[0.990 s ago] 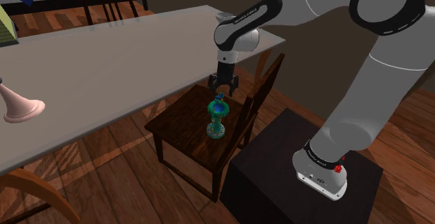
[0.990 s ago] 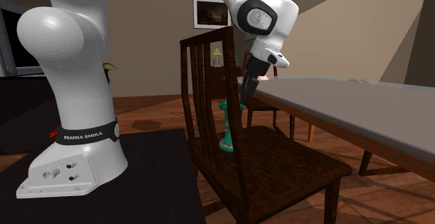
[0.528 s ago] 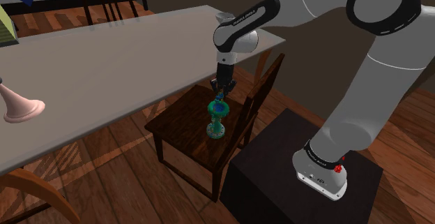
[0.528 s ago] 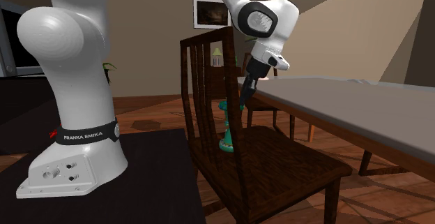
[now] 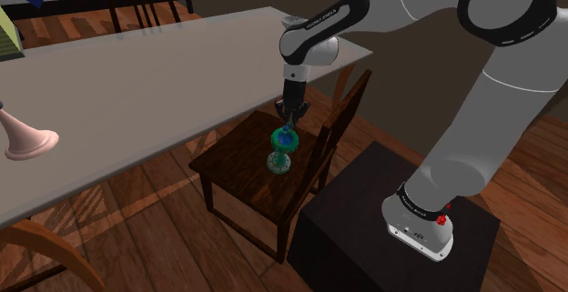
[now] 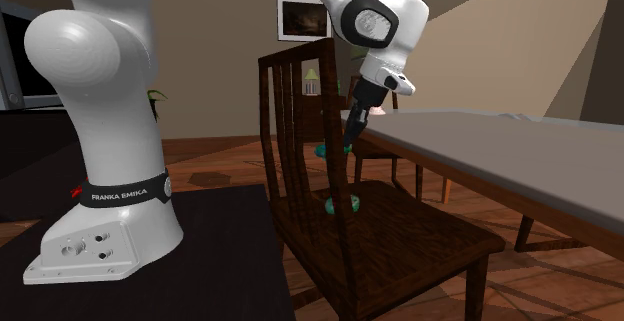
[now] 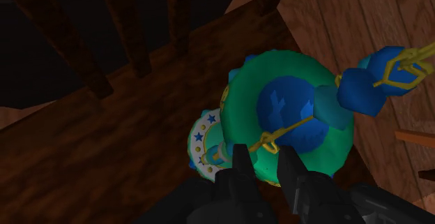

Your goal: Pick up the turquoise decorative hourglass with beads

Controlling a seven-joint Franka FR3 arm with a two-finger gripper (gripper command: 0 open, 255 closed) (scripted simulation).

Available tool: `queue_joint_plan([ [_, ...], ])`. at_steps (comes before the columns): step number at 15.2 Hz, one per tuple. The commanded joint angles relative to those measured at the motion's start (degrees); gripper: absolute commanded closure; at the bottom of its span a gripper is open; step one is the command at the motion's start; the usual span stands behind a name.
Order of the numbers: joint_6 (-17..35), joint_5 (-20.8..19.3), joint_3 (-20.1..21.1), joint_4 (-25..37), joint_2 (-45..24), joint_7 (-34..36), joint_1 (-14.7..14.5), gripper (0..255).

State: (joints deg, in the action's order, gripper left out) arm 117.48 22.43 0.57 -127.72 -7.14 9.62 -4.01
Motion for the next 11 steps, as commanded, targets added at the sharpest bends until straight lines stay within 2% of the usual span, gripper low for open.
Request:
queue_joint_plan([
  [1,-1.2,-0.3,-0.1,0.5,0.8,0.5,0.0,255],
  [11,-8.1,-1.5,-0.3,3.2,5.3,2.9,0.3,255],
])
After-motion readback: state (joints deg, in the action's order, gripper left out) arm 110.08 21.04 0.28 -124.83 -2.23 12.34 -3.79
